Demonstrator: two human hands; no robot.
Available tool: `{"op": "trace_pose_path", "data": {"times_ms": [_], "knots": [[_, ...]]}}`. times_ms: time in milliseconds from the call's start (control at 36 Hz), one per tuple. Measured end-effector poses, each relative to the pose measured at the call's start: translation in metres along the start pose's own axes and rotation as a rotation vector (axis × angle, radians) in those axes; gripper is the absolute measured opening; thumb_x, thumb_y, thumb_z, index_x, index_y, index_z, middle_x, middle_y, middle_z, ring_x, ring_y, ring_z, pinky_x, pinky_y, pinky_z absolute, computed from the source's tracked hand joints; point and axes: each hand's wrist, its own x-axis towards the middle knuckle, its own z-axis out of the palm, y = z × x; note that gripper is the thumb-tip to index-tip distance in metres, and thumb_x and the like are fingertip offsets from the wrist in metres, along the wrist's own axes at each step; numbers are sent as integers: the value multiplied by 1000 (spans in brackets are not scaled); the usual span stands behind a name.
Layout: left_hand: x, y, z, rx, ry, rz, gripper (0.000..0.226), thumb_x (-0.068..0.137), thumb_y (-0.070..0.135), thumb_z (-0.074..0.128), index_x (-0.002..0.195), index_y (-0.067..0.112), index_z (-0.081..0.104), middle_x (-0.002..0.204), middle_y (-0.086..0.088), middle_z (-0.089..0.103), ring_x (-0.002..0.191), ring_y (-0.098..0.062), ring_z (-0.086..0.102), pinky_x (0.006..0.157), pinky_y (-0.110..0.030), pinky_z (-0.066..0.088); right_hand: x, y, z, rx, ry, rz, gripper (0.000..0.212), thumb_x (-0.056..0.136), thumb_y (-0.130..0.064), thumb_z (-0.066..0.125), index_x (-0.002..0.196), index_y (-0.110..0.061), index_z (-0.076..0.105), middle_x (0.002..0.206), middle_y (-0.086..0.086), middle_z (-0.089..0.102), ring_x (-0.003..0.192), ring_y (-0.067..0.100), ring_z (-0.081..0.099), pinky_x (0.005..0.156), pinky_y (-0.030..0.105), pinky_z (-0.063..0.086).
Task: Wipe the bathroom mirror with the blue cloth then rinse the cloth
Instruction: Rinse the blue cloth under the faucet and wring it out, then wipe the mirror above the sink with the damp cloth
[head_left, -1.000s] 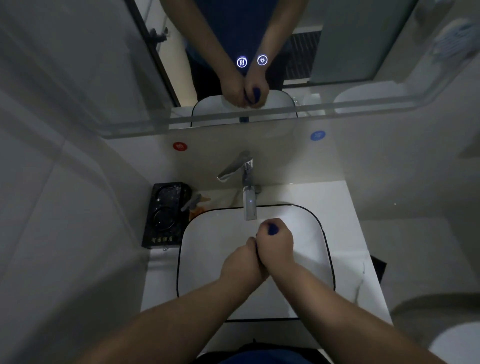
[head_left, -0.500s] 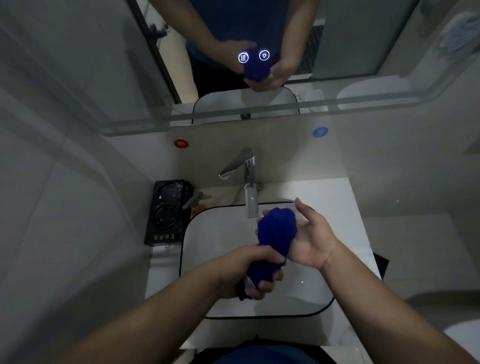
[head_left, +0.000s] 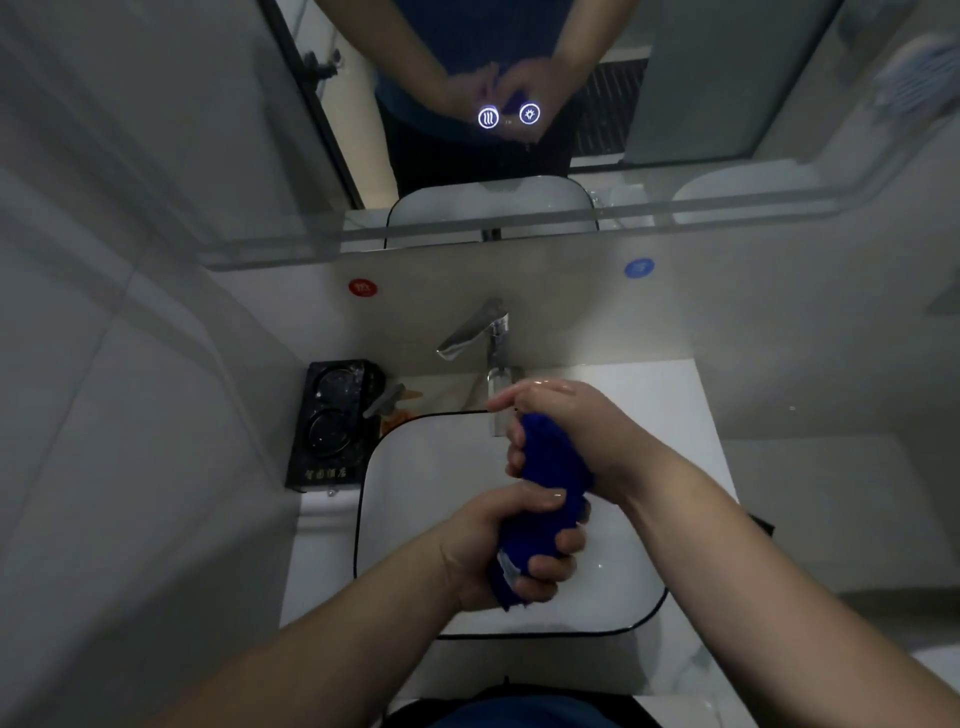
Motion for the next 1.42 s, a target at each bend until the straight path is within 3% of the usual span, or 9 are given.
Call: {"op": "trace_pose_path", "data": {"times_ms": [167,333,444,583,889,1083,1167,1278,1417], "knots": [[0,19,3,824,512,-64,35,91,38,83,102,11,64,78,-6,66,66,-24,59,58,-34,50,2,27,8,-209,224,-24,24,101,-11,57,107,-17,80,77,9,72,69,26,69,71,41,62],[37,-2,-22,952,928,-91,21,88,22,77,101,20,60,79,-2,67,55,-15,58,44,-23,46,32,68,6,-185,514,60,17,96,-15,65,95,-21,82,72,7,76,70,26,71,75,41,64],[59,-18,-55,1224,995,-112,34,84,41,76,112,27,65,99,2,71,86,-17,70,78,-35,63,56,106,-7,-19,679,208,15,92,-13,65,83,-4,72,79,24,71,67,30,68,70,41,64],[70,-34,-67,1543,965,-216,50,96,48,62,139,24,56,126,-7,60,115,-29,67,98,-40,54,54,133,-11,0,822,313,24,95,-13,55,72,-14,59,71,6,64,60,21,62,54,25,49],[55,-17,-48,1474,1025,-164,61,90,41,77,133,16,42,112,-5,70,102,-25,74,83,-39,61,62,114,-11,-77,847,323,16,93,-27,61,83,-15,57,101,9,73,91,31,69,86,35,59],[-3,16,-10,1046,934,122,48,87,45,85,119,27,55,100,-1,74,77,-16,76,59,-23,59,16,60,-13,213,335,224,53,105,-57,60,126,-9,70,118,17,79,111,32,75,106,46,59],[-26,30,4,899,927,249,34,95,42,79,120,30,59,107,4,73,90,-11,73,68,-21,55,-7,45,-6,83,101,216,68,101,-70,54,131,-12,72,124,13,79,115,29,77,109,47,56],[-49,43,18,785,857,272,13,103,33,68,112,23,65,111,-5,75,104,-24,73,94,-39,60,-23,43,13,-339,105,70,39,103,-53,65,117,-18,75,101,-2,81,91,16,75,97,45,61],[-66,58,28,744,711,235,49,79,35,65,125,19,62,119,-9,73,113,-32,70,113,-59,50,-26,38,27,-381,223,-83,37,105,-39,60,113,-4,69,97,13,73,80,15,66,76,29,55]]}}
